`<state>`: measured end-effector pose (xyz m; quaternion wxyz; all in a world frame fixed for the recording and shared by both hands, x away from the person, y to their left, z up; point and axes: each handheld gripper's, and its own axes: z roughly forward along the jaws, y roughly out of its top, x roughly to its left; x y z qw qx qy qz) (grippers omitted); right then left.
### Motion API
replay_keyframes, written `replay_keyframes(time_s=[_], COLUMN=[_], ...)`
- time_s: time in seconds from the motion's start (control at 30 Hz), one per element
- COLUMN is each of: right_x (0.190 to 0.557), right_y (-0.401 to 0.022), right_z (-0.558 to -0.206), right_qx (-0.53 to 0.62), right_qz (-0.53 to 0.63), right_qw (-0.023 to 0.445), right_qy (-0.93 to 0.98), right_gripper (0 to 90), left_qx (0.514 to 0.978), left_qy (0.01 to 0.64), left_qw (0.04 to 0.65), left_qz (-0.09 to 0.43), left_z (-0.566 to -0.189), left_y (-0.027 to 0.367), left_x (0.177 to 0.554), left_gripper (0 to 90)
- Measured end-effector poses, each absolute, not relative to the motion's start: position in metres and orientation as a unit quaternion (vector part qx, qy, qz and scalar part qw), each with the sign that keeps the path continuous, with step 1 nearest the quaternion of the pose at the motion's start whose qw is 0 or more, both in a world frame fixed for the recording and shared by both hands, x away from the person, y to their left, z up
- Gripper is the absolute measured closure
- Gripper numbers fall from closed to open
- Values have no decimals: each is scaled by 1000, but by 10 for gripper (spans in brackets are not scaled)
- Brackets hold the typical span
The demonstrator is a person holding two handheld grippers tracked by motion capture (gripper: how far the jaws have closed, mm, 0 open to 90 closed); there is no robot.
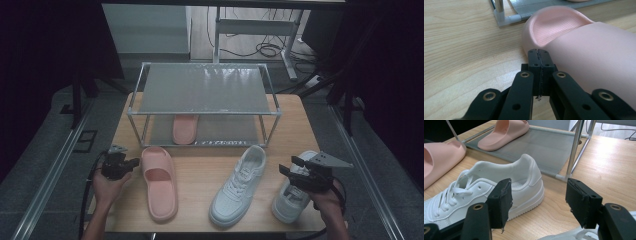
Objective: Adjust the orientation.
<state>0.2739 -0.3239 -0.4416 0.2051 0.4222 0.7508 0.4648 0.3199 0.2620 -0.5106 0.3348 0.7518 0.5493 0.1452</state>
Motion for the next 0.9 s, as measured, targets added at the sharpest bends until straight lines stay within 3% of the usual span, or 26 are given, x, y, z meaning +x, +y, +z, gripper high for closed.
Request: replay_keyframes(time_s=[0.9], right_x=[277], right_y=[-321], right_z=[-446], right_qx=[422], right_qz=[461], right_qw=[199], right_qy=[755], right_gripper=[382], left_qx=[784], left_qy=[502], left_qw=[346], left_qz=[120], left_z=[-511], left_y=[215], left_x=[330], left_gripper=[900])
